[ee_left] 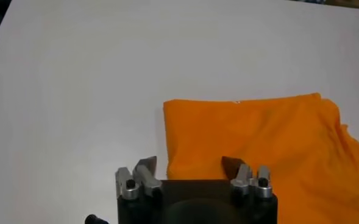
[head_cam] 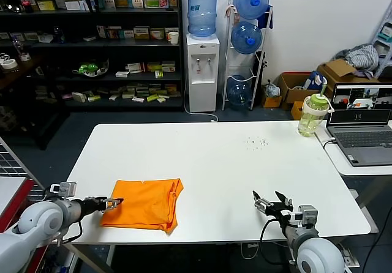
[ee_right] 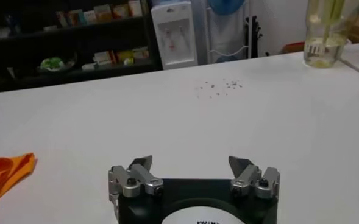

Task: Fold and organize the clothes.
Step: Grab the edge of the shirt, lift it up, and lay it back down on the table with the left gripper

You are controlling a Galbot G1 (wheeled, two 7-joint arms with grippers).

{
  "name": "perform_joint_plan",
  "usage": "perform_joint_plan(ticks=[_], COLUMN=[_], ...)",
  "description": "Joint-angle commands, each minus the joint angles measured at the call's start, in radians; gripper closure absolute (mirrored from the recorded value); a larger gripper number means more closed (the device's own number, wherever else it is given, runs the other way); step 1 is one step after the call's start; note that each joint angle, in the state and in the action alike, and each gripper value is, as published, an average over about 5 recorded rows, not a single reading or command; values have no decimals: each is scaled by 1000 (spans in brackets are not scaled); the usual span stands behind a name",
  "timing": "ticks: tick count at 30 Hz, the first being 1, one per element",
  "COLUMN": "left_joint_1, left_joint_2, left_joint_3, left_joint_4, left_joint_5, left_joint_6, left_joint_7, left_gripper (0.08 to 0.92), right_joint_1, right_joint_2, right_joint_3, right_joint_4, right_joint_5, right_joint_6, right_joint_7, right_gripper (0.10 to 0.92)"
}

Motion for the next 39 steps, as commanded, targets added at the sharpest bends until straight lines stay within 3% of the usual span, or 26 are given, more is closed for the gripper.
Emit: perform_joint_plan(ticks=[1, 15, 21, 25, 33, 36, 39], left_joint_1=[1, 10, 23, 45, 103, 123, 157], left_joint_2=[-6, -20, -25, -27, -47, -49, -46], left_joint_3=[3, -4, -33, -73, -122, -131, -179], left_joint_4=[1, -28, -99, -214, -474, -502, -465], left_joint_5=[12, 15, 15, 27, -64, -53, -16], left_joint_6=[3, -2, -18, -37, -17, -18, -25], left_joint_7=[9, -3, -54, -168, -519, -613, -651], left_gripper=[305, 712, 872, 897, 897, 897, 897], right_joint_1=[-3, -15, -22, -18, 22, 34, 33], right_joint_2=[0, 3, 4, 5, 0, -6, -18], right_joint_3=[3, 5, 12, 13, 0, 0, 11], right_joint_4=[2, 11, 13, 9, 10, 26, 52], right_joint_5=[0, -5, -7, -7, -18, -35, -67], right_joint_6=[0, 2, 5, 10, 22, 33, 55], right_joint_7=[1, 0, -2, -6, -9, -13, -23], right_gripper=[203, 203, 203, 203, 203, 203, 203])
